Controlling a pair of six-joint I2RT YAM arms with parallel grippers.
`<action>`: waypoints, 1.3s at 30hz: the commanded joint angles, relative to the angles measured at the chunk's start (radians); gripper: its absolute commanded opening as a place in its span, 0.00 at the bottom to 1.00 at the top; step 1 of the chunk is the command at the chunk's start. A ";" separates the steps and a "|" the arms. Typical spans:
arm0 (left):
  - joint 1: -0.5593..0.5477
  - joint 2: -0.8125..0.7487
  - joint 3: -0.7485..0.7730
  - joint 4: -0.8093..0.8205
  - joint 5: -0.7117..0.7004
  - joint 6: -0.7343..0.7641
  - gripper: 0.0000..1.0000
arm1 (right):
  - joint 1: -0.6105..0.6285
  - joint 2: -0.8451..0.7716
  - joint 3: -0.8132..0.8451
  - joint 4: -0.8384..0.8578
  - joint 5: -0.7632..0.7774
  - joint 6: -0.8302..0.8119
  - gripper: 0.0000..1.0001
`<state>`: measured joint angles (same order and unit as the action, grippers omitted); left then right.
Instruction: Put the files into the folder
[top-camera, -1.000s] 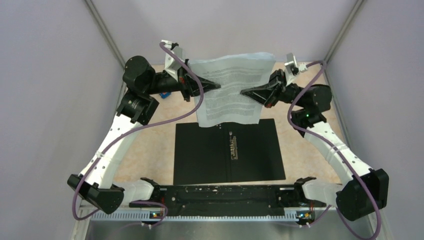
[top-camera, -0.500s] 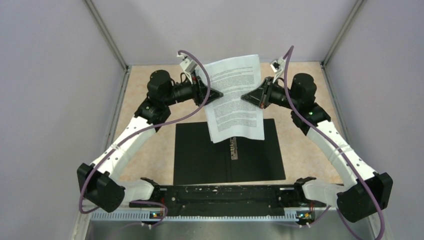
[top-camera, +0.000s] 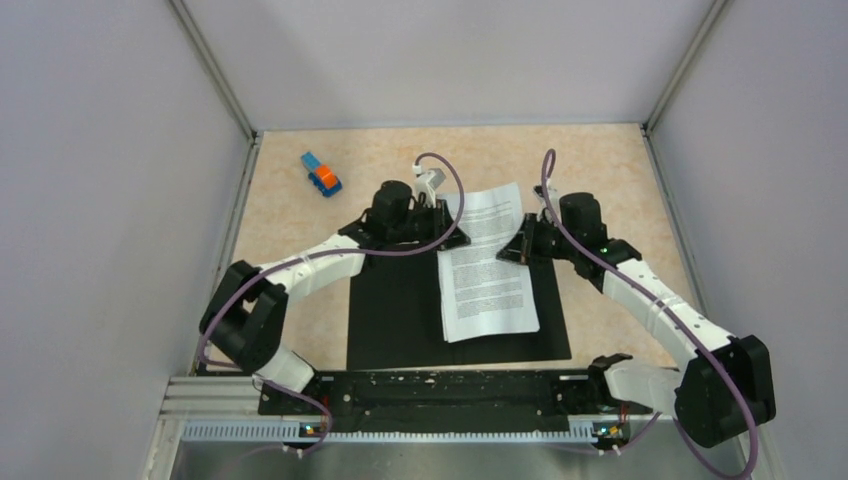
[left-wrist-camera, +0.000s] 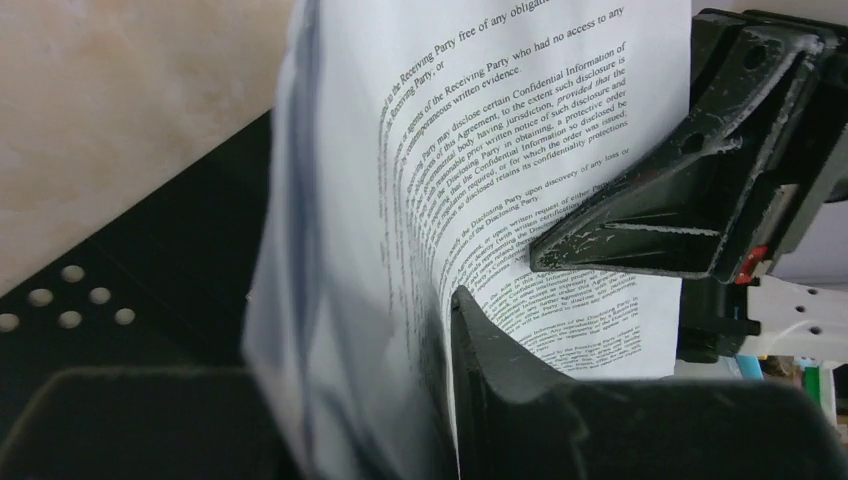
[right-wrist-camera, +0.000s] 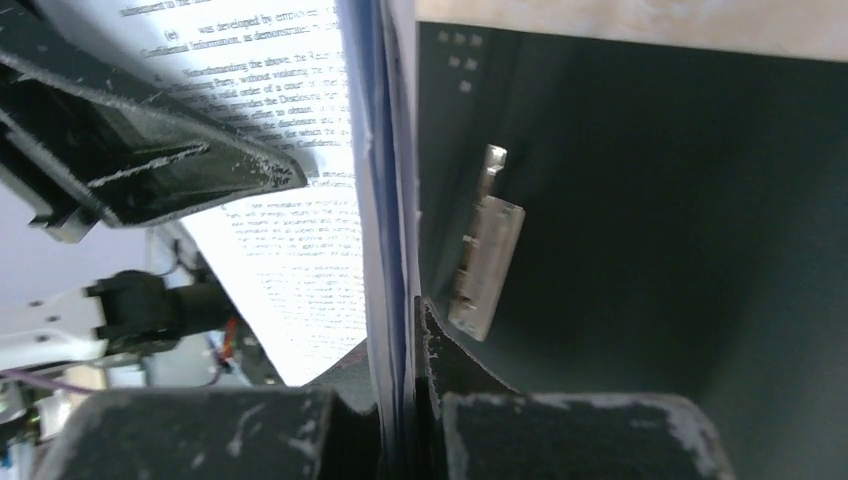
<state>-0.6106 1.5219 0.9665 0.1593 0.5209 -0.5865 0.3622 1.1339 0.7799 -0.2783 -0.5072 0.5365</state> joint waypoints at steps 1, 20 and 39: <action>-0.078 0.085 0.025 0.057 -0.128 -0.005 0.26 | -0.015 -0.035 -0.054 -0.033 0.135 -0.106 0.00; -0.094 0.176 0.123 -0.331 -0.419 0.059 0.55 | -0.136 0.151 -0.108 -0.028 0.267 -0.204 0.00; -0.213 0.286 0.159 -0.324 -0.479 -0.021 0.36 | -0.134 -0.124 0.235 -0.261 0.427 -0.156 0.00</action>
<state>-0.8196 1.7947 1.0996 -0.1917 0.0807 -0.5850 0.2268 1.0794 0.9009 -0.4900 -0.1478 0.3687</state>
